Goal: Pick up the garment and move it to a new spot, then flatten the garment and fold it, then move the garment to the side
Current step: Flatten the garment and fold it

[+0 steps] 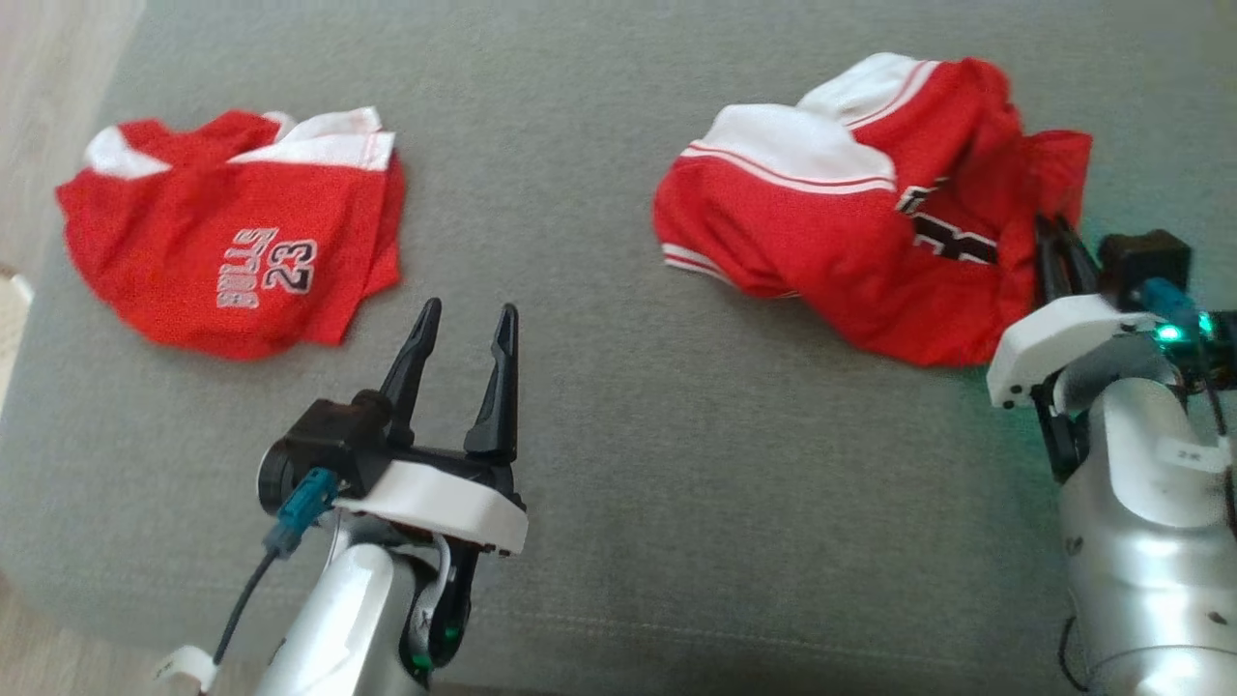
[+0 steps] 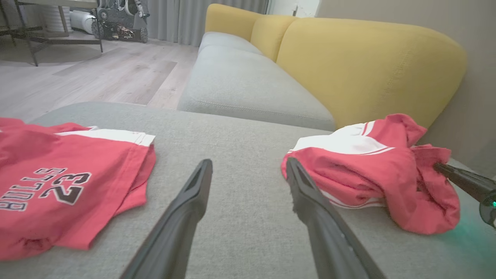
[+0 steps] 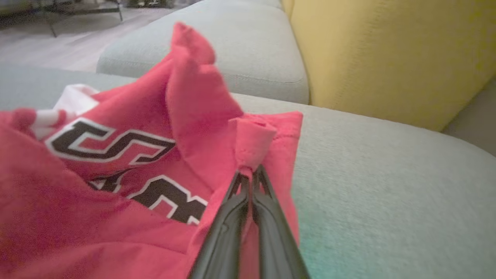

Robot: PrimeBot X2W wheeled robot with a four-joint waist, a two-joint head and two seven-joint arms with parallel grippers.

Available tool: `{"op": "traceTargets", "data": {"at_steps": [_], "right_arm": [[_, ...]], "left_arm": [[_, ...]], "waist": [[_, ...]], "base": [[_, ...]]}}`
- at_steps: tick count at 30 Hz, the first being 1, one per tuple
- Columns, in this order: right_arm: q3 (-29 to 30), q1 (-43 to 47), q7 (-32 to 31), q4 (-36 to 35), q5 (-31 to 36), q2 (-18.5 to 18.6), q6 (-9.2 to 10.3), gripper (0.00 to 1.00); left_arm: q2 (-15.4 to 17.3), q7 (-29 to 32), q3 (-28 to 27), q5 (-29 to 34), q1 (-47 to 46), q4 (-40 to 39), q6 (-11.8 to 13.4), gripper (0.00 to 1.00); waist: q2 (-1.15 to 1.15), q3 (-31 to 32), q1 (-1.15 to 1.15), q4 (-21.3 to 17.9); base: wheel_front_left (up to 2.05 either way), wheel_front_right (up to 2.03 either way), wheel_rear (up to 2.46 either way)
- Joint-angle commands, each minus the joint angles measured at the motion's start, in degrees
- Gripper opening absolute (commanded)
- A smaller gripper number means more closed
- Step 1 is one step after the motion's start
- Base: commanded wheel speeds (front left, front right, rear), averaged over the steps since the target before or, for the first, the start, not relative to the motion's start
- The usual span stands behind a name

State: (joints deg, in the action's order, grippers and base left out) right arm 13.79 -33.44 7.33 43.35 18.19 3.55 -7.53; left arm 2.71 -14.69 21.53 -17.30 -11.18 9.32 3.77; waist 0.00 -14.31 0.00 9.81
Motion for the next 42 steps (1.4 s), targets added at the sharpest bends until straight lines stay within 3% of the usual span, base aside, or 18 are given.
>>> {"op": "traceTargets", "data": {"at_steps": [1, 6, 13, 14, 15, 22, 32, 42], "right_arm": [[-1.1, -0.5, 0.9, -2.0, -2.2, -0.6, 0.04, 0.0], [-0.5, 4.1, -1.0, -5.8, -11.7, -0.7, 0.04, 0.0], [2.5, 13.4, -8.3, -12.8, -16.8, -0.7, 0.04, 0.0], [3.3, 14.7, -9.5, -13.6, -16.7, -0.7, 0.04, 0.17], [4.0, 15.7, -10.7, -14.1, -16.2, -0.7, 0.04, 1.0], [6.7, 17.7, -10.7, -19.3, -14.1, -0.7, 0.04, 1.0], [-7.4, 23.4, -2.5, -27.1, -23.2, -0.7, 0.04, 1.0], [-12.7, 24.3, -1.8, -30.6, -24.3, -0.7, 0.04, 1.0]], "left_arm": [[0.2, -0.3, -2.0, 0.3, -1.4, -1.6, 0.0, 1.0], [0.2, -0.3, -2.8, 0.7, -0.2, -1.5, 0.1, 1.0], [0.2, -0.3, -3.3, 0.6, 1.2, -1.6, 0.4, 1.0], [0.2, -0.3, -3.4, 0.6, 1.5, -1.6, 0.5, 1.0], [0.2, -0.3, -3.4, 0.5, 1.7, -1.6, 0.5, 1.0], [0.2, -0.3, -3.4, 0.8, 2.7, -1.0, 0.5, 1.0], [0.2, -0.3, -4.4, 1.2, 3.6, -1.0, 0.4, 1.0], [0.2, -0.3, -6.0, 1.8, 0.9, 2.0, -0.5, 1.0]], "waist": [[0.0, 1.4, 0.0, -1.9], [0.0, 4.3, 0.0, -6.7], [0.0, 7.2, 0.0, -10.7], [0.0, 7.6, 0.0, -11.1], [0.0, 7.8, 0.0, -11.4], [0.0, 9.7, 0.0, -12.4], [0.0, 10.6, 0.0, -12.5], [0.0, 7.7, 0.0, -14.7]], "base": [[0.0, 0.0, 0.0], [0.0, 0.0, 0.0], [0.0, 0.0, 0.0], [0.0, 0.0, 0.0], [0.0, 0.0, 0.0], [0.0, 0.0, 0.0], [0.0, 0.0, 0.0], [0.0, 0.0, 0.0]]}}
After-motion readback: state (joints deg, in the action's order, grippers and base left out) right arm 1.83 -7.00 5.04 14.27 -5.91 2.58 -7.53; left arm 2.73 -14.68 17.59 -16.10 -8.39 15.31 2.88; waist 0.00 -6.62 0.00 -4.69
